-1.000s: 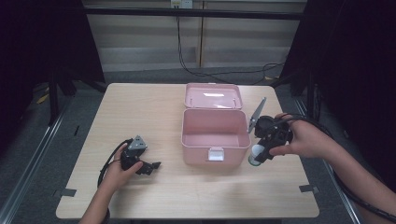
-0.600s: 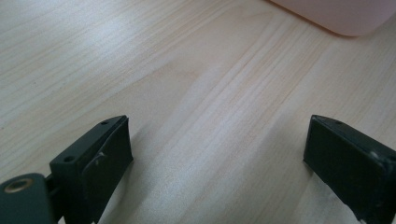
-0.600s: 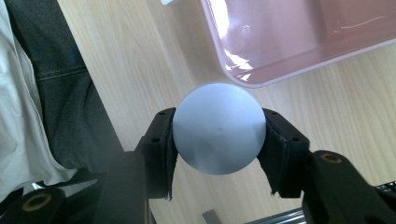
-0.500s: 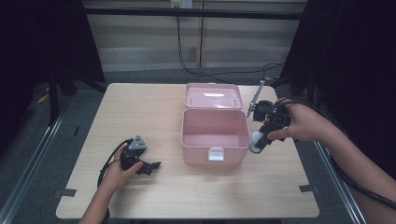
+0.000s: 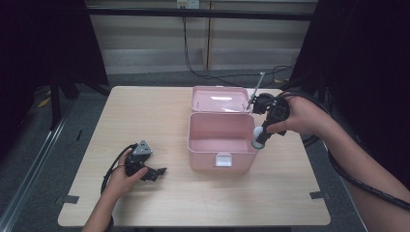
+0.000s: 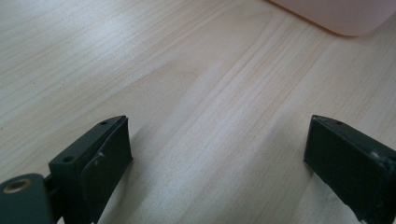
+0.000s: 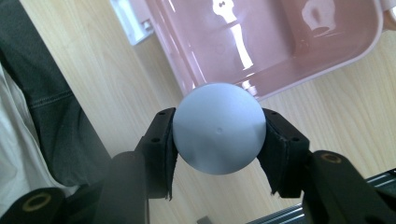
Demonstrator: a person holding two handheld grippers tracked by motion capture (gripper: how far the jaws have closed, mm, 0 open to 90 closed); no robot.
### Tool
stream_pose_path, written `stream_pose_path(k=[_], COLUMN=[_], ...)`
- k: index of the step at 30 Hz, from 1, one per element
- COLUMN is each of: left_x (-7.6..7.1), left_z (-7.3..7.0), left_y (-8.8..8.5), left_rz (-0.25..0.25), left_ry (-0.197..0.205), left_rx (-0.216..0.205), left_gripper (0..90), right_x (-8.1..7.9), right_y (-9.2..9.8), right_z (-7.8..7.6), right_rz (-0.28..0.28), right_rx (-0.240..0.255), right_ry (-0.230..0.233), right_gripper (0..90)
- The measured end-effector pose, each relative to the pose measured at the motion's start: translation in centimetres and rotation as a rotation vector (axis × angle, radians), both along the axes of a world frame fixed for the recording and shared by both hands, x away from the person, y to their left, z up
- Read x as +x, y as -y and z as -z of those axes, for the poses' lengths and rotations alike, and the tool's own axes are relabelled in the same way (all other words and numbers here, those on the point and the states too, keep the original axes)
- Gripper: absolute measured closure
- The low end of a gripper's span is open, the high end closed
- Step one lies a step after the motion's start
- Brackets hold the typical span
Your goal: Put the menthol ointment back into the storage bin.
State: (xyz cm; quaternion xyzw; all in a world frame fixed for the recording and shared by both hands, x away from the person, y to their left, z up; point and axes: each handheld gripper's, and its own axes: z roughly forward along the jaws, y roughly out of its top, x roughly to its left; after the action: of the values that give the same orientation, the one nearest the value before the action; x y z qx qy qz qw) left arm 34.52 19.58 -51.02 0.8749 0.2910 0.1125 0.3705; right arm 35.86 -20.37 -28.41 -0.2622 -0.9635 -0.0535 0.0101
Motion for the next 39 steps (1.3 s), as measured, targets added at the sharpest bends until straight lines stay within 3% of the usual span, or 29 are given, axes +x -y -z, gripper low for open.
stream_pose_path(k=[7,14,16,23,25,39], left_x=[0.0,0.0,0.0,0.0,0.0,0.0], left_z=[0.0,0.0,0.0,0.0,0.0,0.0], left_y=[0.0,0.0,0.0,0.0,0.0,0.1], left_rz=[0.002,0.002,0.002,0.003,0.004,0.012], left_ry=[0.0,-0.003,-0.003,-0.004,-0.004,-0.007], left_rx=[0.002,-0.002,-0.002,-0.002,-0.001,-0.002], left_gripper=[6.7,6.4,6.4,6.3,6.1,4.7], right_x=[1.5,3.0,3.7,5.0,5.5,7.1], right_y=[-0.6,-1.1,-1.6,-2.3,-2.6,-3.2], right_z=[0.4,1.0,1.2,2.1,2.5,4.1], right_rz=[0.047,0.131,0.183,0.279,0.336,0.506], right_rx=[-0.01,0.006,0.007,0.001,0.0,0.037], right_ry=[0.001,-0.004,-0.011,-0.024,-0.029,-0.036], right_gripper=[50.7,50.7,50.7,50.7,50.8,50.8])
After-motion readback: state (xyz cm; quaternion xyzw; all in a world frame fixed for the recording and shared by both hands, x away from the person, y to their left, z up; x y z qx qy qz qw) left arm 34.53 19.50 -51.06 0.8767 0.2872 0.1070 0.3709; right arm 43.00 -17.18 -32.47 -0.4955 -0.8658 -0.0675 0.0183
